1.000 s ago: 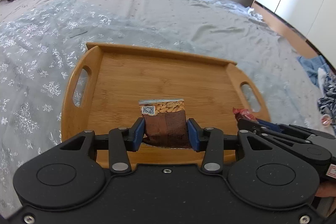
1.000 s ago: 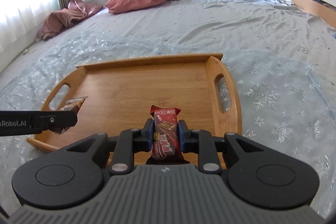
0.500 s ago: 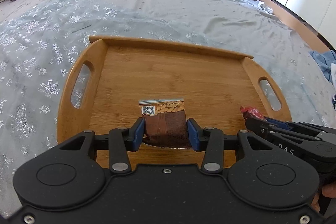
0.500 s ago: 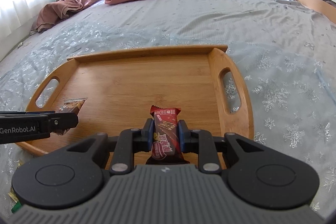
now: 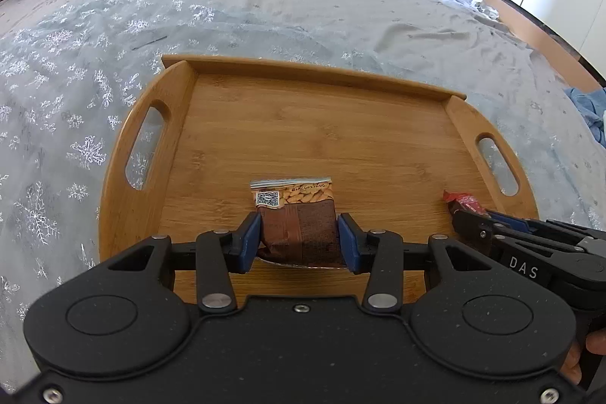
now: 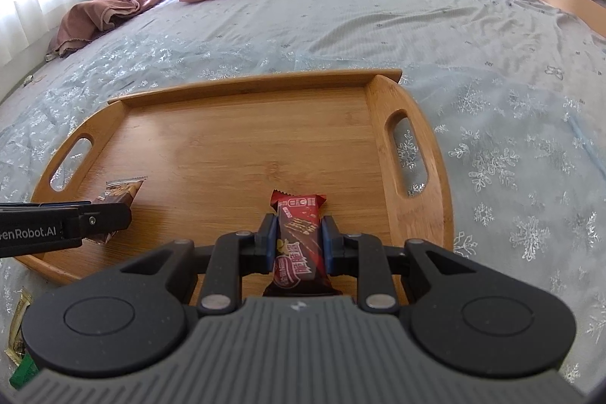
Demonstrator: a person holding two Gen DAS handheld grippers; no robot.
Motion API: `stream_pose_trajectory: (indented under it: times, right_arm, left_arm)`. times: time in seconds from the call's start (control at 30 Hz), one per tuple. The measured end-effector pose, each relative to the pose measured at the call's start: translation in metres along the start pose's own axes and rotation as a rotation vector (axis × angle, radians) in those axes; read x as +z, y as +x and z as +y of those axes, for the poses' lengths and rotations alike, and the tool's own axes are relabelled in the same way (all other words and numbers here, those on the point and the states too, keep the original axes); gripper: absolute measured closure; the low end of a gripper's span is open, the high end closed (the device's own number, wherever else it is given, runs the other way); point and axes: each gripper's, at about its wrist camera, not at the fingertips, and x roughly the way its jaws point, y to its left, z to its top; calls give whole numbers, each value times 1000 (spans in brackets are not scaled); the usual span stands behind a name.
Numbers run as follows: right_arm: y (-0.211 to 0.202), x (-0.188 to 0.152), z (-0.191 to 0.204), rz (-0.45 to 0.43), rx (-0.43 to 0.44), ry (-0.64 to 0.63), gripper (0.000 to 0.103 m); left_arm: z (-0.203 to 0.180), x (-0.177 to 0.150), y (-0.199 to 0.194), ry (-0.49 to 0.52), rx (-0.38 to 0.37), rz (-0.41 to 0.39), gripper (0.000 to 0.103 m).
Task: Organize snacks
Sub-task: 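Carry the almond bag and red chocolate bar onto the wooden tray with both grippers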
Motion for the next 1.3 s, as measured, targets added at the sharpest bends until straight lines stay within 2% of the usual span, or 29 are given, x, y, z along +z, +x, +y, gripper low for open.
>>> stream_pose_trajectory:
  times: [1.3]
  right_arm:
    - [1,-1,4,-5,-17,-25,74]
  left_arm:
    - [-1,-3,7,12,12,-2,60]
